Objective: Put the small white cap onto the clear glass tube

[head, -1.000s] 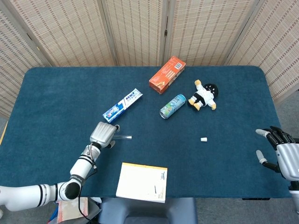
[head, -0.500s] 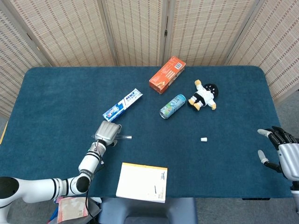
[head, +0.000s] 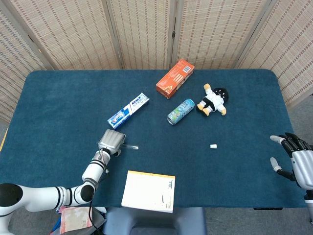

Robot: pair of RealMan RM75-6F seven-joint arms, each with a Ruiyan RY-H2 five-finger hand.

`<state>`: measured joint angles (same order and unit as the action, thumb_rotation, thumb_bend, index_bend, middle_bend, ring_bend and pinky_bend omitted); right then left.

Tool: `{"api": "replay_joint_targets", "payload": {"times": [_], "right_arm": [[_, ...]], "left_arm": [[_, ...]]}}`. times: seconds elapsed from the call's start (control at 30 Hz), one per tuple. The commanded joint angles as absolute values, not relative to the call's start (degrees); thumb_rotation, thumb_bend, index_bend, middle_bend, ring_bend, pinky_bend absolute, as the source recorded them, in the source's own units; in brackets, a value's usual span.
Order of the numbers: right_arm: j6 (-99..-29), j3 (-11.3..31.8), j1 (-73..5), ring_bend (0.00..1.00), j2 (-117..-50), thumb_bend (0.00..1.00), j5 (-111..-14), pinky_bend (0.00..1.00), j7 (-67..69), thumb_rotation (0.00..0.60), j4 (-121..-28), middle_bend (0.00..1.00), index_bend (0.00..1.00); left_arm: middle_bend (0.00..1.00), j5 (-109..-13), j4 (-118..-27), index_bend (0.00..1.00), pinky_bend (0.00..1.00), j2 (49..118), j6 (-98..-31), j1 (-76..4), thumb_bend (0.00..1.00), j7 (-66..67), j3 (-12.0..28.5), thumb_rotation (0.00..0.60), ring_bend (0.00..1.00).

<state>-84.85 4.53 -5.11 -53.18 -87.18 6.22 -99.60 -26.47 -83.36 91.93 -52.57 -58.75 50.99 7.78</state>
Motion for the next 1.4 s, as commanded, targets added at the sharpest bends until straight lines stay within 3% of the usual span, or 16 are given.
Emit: {"api": "replay_joint_targets", "payload": {"times": [0.03, 0.63, 1.13, 1.4], "right_arm": [[-84.8, 4.5, -5.1, 0.14, -53.2, 0.37, -87.0, 0.23, 6.2, 0.6, -99.6, 0.26, 0.24], [-84.2, 4.7, -5.5, 0.14, -53.1, 0.37, -86.5, 0.23, 5.9, 0.6, -99.8, 0.26, 0.24], [-84.5, 4.7, -5.3, 0.15, -52.5, 0.37, -86.5, 0.23, 4.5, 0.6, -100.9, 0.27, 0.24], [-82.2, 4.8, -6.6, 0.29, -50.4, 0.44, -86.0, 0.38, -2.2, 0.6, -104.3, 0.36, 0.24]], "left_arm": [[0.96, -26.1, -83.3, 0.43, 0.94, 91.9, -52.4, -59.0, 0.28, 50.8, 7.5, 0.6, 0.92], [0.97, -25.3, -81.8, 0.48, 0.94, 92.4, -52.4, -59.7, 0.28, 47.9, 6.7, 0.6, 0.93], [1.0, -30.8, -84.2, 0.56, 0.96, 89.8, -55.0, -57.2, 0.37, 42.4, 6.2, 0.6, 0.96], [1.0, -41.5, -91.8, 0.56, 0.96, 83.0, -60.6, -51.2, 0.37, 34.9, 5.0, 0.6, 0.96]]}}
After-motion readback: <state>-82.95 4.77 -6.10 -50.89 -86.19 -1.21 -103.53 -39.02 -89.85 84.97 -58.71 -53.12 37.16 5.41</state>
